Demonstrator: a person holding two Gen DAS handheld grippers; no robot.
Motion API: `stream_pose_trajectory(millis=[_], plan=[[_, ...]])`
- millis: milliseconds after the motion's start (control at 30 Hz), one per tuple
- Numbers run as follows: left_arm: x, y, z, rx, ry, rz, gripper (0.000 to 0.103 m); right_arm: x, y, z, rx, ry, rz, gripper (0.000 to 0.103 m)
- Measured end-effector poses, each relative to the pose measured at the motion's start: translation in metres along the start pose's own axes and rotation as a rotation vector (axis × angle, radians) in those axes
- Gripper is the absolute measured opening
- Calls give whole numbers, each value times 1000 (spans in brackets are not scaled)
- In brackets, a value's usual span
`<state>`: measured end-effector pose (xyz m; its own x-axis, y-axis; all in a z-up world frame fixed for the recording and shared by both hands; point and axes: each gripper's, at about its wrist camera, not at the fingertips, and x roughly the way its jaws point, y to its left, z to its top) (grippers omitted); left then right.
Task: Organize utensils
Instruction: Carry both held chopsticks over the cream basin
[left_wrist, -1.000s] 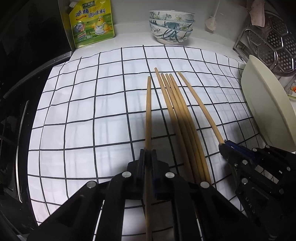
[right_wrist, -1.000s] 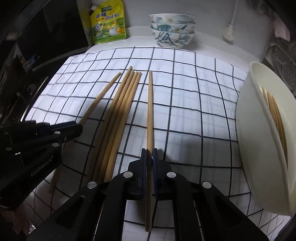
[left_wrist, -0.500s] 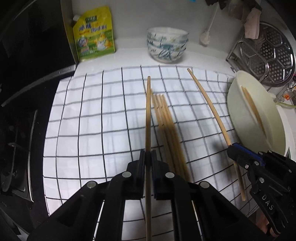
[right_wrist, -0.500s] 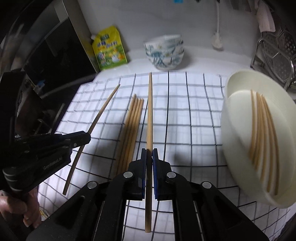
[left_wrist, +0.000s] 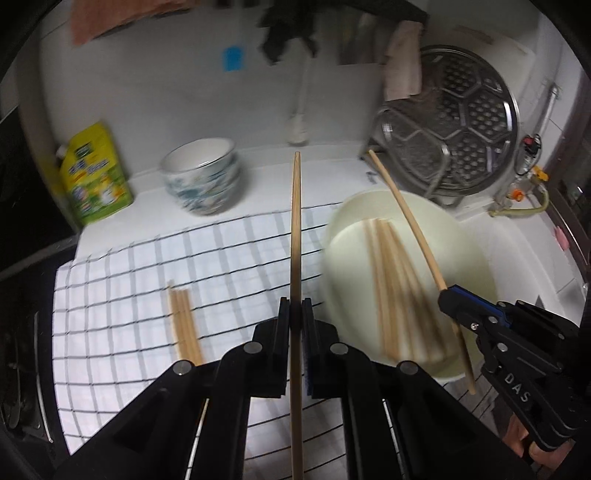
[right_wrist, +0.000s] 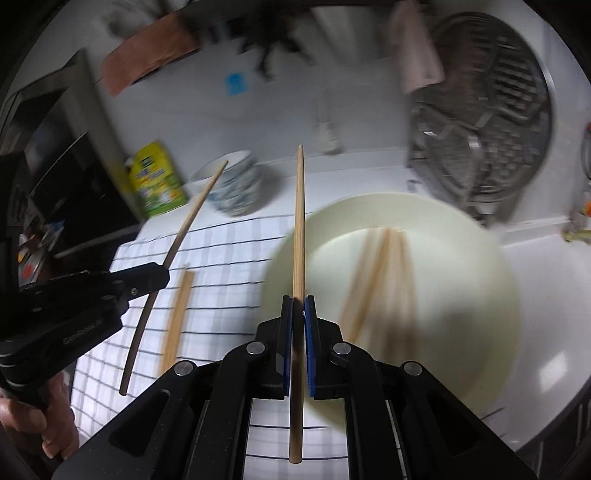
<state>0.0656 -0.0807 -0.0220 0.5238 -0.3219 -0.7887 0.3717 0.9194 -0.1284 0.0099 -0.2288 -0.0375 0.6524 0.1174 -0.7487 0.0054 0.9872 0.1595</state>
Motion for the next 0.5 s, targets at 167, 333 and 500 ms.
stream_pose_trajectory(millis=[167,333,500], plan=[[21,-53,21,48,-3,-50,7,-3,-56,3,45,4,-54,6],[55,-90,28,89,38,-63,7,11,-102,-5,105,46,-77,6],[82,-111,29,107,76,-53,7,28,-126,-11,137,92,-64,6]])
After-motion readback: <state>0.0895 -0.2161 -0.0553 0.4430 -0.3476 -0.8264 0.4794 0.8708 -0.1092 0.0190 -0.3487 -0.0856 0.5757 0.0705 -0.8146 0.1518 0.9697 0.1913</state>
